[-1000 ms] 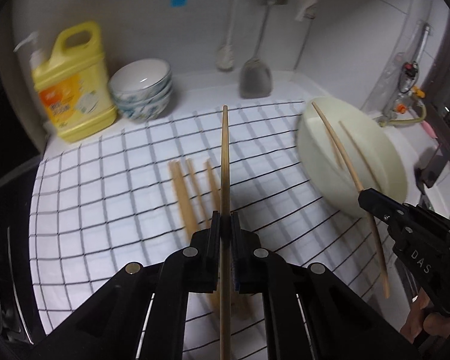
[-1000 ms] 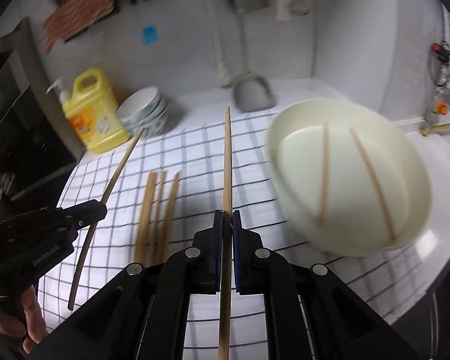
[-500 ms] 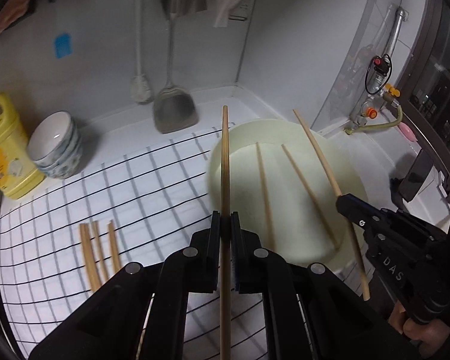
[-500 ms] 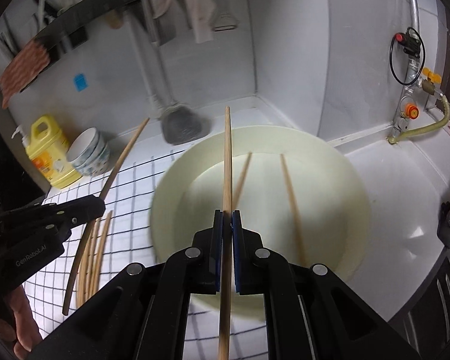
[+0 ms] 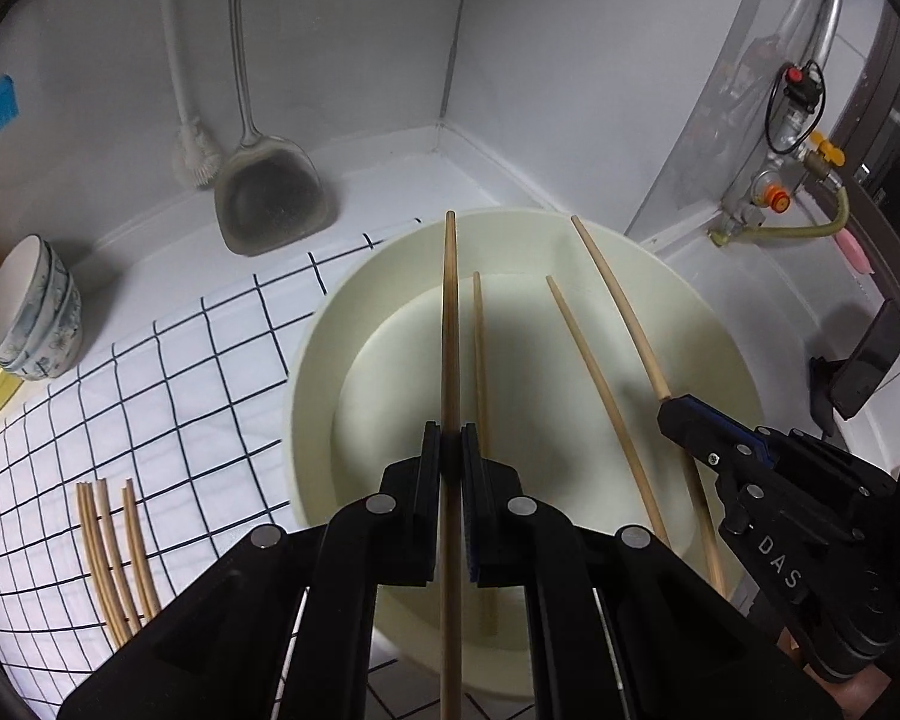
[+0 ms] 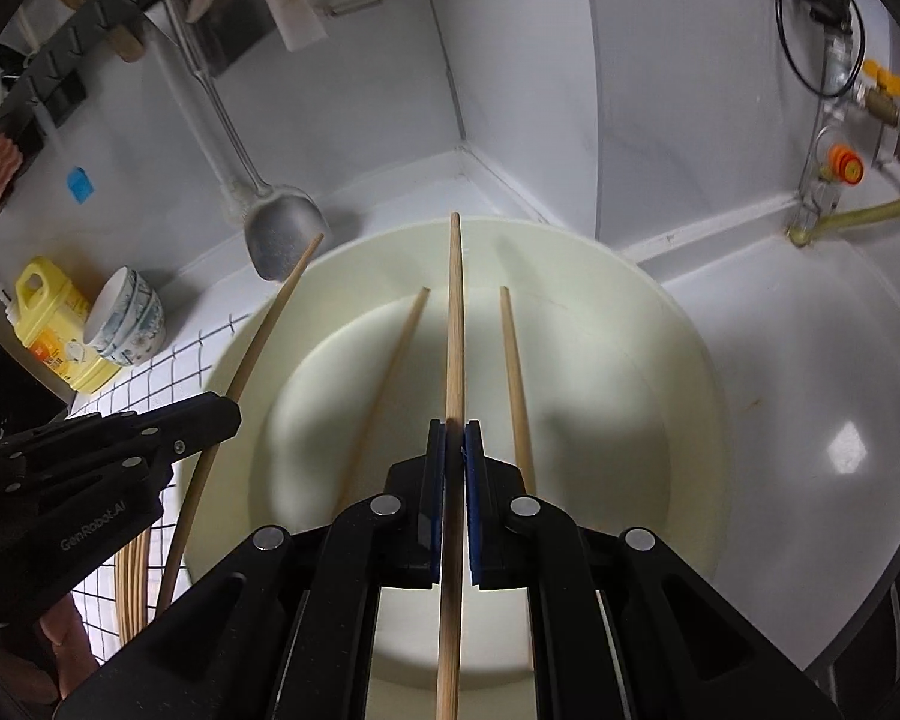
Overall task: Organize utensils
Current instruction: 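Carry the left tool's chopstick over the basin while the right tool carries its chopstick there, then open the left tool over the basin while the right tool releases its chopstick inside, then move both open tools back toward the remaining chopsticks on the mat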
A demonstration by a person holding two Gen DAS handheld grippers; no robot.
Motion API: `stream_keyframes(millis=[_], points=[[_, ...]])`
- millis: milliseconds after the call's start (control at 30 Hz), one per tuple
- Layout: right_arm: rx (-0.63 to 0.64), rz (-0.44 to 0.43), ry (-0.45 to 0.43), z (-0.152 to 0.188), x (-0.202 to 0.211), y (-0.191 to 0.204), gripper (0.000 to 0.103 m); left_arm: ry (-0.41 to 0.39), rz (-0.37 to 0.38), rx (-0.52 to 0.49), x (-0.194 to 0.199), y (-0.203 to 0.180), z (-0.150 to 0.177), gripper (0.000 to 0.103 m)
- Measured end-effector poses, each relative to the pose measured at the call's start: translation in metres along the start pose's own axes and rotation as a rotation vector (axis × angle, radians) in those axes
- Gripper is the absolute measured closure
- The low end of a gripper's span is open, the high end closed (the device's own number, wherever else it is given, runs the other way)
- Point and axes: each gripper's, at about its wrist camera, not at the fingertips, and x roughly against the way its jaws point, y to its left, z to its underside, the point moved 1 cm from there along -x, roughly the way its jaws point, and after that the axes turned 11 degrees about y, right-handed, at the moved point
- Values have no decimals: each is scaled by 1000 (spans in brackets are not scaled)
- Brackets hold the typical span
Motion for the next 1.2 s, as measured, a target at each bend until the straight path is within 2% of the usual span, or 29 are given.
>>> stream_keyframes(millis=[333,533,600,633,667,733,867,967,1033,1100,1200], points=[[-9,-9,73,-8,-24,-9,97,66,0,-9,-32,-11,-10,96],[-16,-8,89,-10,-27,-9,97,104,-16,-8,-42,-14,-13,95],[-23,1,83,-10,-25,-10,95,98,-22,0,-39,-12,-13,86],[-27,0,87,-11,-24,-11,92,92,-24,2,-37,-12,-13,71],[-31,5,80,-11,-22,-12,91,78,-33,6,-33,-10,-13,51],[-31,21,67,-11,-17,-13,89,37,-51,18,-23,-7,-12,33],[-30,38,41,-9,-5,-14,76,10,-70,36,-7,3,-9,28],[-27,40,33,-5,2,-9,73,-8,-79,58,4,14,-3,22],[-23,39,28,-2,6,-3,67,-17,-81,74,12,22,4,20],[-17,40,22,3,11,4,56,-24,-88,84,20,30,12,17],[-10,41,10,11,18,18,52,-34,-103,98,33,44,27,11]])
